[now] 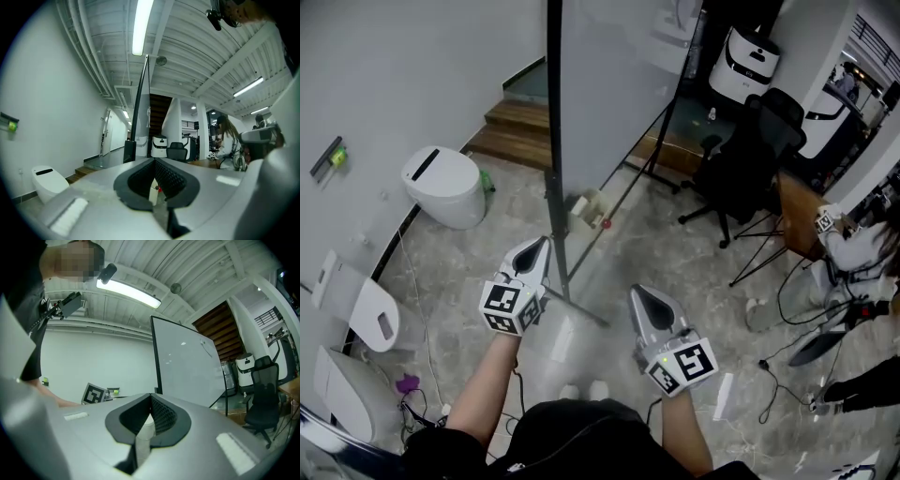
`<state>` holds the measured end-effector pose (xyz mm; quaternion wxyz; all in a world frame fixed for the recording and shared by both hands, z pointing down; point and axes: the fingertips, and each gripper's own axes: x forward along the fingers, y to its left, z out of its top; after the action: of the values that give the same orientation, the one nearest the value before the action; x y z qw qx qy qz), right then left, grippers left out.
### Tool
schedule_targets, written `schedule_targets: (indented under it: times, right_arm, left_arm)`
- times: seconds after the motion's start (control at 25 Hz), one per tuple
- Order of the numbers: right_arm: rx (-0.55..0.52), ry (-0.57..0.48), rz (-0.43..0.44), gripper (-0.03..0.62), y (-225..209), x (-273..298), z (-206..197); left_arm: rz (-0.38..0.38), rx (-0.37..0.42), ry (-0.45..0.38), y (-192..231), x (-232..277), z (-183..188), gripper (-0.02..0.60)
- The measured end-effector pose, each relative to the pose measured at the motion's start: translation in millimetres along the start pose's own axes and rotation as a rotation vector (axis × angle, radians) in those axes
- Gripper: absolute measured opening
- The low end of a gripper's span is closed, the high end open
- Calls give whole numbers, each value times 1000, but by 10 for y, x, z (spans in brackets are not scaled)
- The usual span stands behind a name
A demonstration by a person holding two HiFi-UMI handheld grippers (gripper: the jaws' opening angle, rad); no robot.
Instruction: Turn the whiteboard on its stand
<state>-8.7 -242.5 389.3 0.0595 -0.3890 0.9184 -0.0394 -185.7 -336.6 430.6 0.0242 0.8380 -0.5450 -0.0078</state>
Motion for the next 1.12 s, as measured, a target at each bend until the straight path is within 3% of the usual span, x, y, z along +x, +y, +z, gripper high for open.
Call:
schedule_targets:
  times: [0.36,1.12]
  right_arm:
    - [1,20,-14,9,-253,81,-42]
    - [9,78,-108,9,-502,-103,-204]
  left_arm:
    - [67,30,10,362,467,6,20]
    - [110,114,79,755,1204,-153,262]
